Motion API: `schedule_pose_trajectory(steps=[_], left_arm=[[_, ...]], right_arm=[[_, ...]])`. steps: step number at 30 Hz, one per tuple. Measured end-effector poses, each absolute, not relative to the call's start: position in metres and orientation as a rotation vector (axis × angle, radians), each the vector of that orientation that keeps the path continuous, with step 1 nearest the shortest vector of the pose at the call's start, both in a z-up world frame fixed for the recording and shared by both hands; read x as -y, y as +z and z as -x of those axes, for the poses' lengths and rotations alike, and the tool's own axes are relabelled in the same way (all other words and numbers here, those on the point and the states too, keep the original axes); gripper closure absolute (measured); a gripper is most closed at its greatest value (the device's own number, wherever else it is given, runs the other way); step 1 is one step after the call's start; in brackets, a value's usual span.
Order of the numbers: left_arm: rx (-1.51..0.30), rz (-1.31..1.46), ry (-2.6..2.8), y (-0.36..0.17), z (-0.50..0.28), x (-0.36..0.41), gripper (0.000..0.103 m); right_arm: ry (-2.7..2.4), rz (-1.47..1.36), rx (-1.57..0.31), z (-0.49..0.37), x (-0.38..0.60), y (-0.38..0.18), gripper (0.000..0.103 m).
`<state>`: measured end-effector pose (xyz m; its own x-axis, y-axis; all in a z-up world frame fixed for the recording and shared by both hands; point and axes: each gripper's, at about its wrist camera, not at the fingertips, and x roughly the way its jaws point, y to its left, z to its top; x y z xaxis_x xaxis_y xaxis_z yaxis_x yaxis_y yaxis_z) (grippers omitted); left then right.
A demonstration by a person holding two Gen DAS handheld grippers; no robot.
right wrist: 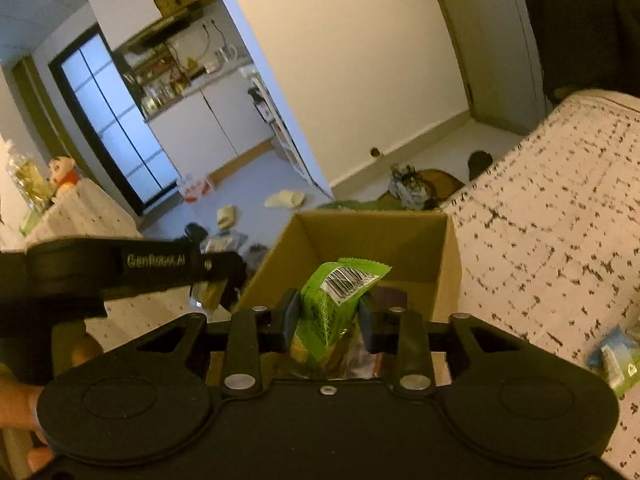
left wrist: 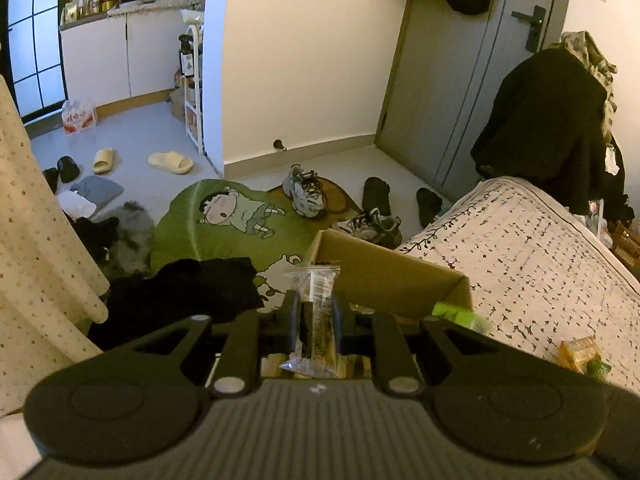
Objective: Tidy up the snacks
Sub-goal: 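Carry both packets over the cardboard box and open both tools to drop them, then move both tools back from the box to the snack pile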
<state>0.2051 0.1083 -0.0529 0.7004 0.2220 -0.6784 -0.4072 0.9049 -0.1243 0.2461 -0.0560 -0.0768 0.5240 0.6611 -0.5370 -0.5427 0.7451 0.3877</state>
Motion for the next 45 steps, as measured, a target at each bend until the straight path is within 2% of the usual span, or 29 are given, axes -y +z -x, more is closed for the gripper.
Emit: schedule_pose_trajectory(steps=[1, 2, 11, 15, 18, 20, 27, 31, 37, 40, 44, 45], left_arm=[[-0.717, 0.280, 0.357, -0.054, -0.207, -0.109, 0.087], [-0.721, 0.286, 0.357, -0.055, -0.209, -0.109, 0.087], [-0.725, 0.285, 0.334, -0.057, -0.215, -0.108, 0.087], [-0.727, 0.293, 0.333, -0.052, -0.212, -0.108, 0.080], [-0.734, 0.309, 0.342, -0.049, -0.209, -0.109, 0.066], [-0.724, 0.306, 0.351, -0.044, -0.205, -0.109, 0.052], [-0.703, 0.307, 0.353, -0.030, -0.193, -0.103, 0.035], [-0.688, 0.305, 0.342, -0.019, -0.187, -0.095, 0.015], [-0.724, 0.314, 0.353, -0.013, -0.181, -0.080, 0.012], [-0.728, 0.311, 0.337, -0.011, -0.179, -0.071, 0.012], [-0.711, 0.313, 0.313, -0.007, -0.174, -0.057, 0.000], [-0.708, 0.299, 0.320, -0.006, -0.173, -0.053, 0.000]], right_arm=[[0.713, -0.190, -0.720, -0.246, 0.058, -0.076, 0.048], [0.700, -0.204, -0.715, -0.245, 0.061, -0.074, 0.034], [0.634, -0.215, -0.756, -0.244, 0.074, -0.067, 0.033], [0.599, -0.234, -0.777, -0.248, 0.082, -0.070, 0.033], [0.597, -0.228, -0.767, -0.246, 0.084, -0.067, 0.033], [0.599, -0.222, -0.756, -0.243, 0.085, -0.064, 0.033], [0.557, -0.200, -0.729, -0.237, 0.097, -0.049, 0.025], [0.529, -0.205, -0.714, -0.233, 0.117, -0.032, 0.017], [0.487, -0.156, -0.696, -0.224, 0.147, -0.014, 0.012], [0.467, -0.132, -0.668, -0.220, 0.158, -0.003, 0.003], [0.452, -0.097, -0.635, -0.223, 0.170, 0.012, 0.000], [0.457, -0.085, -0.630, -0.223, 0.172, 0.014, 0.000]])
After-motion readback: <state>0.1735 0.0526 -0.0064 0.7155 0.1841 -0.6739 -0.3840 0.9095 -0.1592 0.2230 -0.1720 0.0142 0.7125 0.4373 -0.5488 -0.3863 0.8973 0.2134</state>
